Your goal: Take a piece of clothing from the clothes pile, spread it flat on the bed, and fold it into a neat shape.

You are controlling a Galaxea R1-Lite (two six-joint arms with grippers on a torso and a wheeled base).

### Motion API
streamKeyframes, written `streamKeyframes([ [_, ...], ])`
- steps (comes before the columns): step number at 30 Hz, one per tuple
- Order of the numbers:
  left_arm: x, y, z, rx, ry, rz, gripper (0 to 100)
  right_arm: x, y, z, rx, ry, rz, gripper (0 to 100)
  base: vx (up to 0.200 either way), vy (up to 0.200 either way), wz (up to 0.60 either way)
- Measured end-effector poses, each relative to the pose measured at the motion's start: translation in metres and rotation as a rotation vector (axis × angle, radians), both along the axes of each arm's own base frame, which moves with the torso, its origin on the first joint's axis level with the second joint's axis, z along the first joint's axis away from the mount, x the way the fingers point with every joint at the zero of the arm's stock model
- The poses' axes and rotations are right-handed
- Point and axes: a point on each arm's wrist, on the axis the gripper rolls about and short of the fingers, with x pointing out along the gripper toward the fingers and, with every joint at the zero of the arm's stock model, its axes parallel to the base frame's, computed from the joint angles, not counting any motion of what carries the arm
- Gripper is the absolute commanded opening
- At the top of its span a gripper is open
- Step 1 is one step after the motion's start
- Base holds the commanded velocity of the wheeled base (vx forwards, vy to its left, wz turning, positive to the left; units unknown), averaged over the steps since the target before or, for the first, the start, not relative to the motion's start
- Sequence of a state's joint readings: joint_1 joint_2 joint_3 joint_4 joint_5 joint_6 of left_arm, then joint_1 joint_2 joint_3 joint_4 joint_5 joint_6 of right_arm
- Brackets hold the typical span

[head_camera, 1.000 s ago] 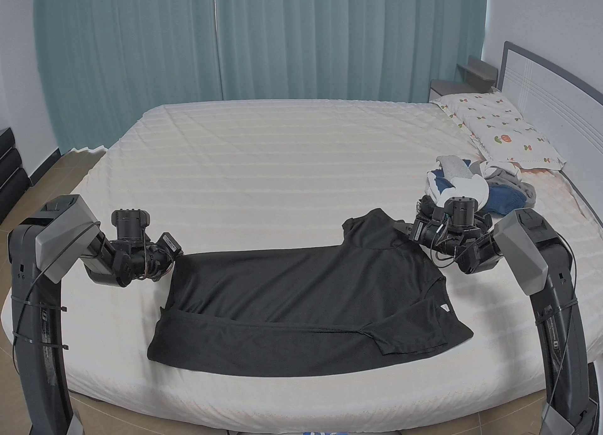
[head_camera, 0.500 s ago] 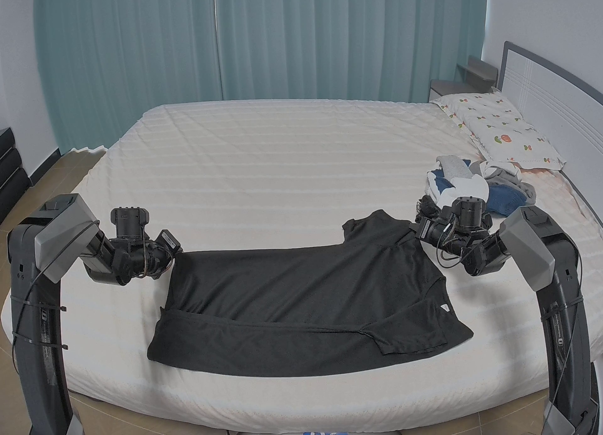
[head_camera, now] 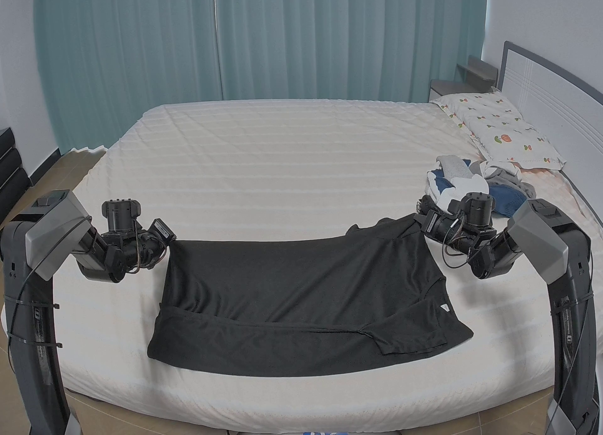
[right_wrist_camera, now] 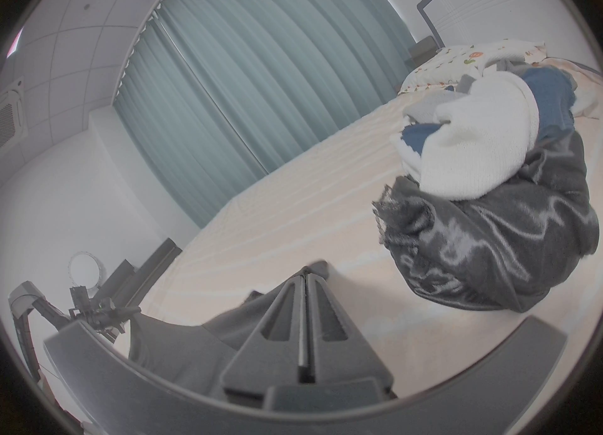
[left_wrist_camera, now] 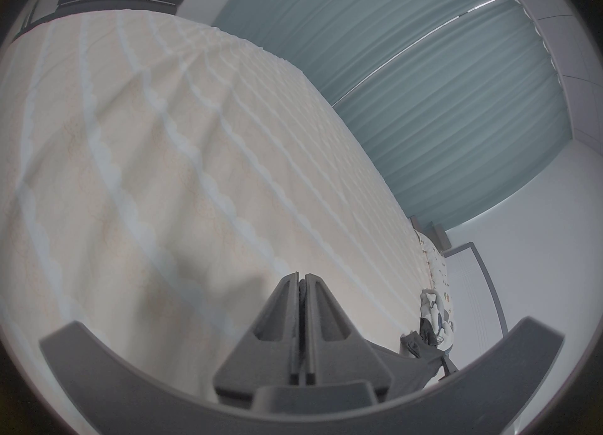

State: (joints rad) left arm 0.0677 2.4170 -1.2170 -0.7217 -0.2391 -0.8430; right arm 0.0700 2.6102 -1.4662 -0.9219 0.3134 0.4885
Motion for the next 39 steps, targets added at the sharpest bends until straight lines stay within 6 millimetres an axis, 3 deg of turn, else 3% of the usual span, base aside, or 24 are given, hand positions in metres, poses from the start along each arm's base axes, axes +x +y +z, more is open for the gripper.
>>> streamKeyframes([
  [7, -0.003, 0.008, 0.007, -0.002, -0.010, 0.017, 0, -0.011, -0.001, 0.011, 0.054, -0.020, -0.008, 0, 0.000, 0.000, 0.00],
  [21, -0.006, 0.010, 0.005, 0.016, -0.007, -0.004, 0, -0.033, -0.006, -0.001, 0.056, 0.078, 0.005, 0, 0.000, 0.000, 0.00],
  [39, -0.031, 0.012, -0.005, 0.153, 0.026, -0.167, 0, -0.074, -0.017, -0.005, 0.019, 0.178, 0.046, 0, 0.000, 0.000, 0.00],
])
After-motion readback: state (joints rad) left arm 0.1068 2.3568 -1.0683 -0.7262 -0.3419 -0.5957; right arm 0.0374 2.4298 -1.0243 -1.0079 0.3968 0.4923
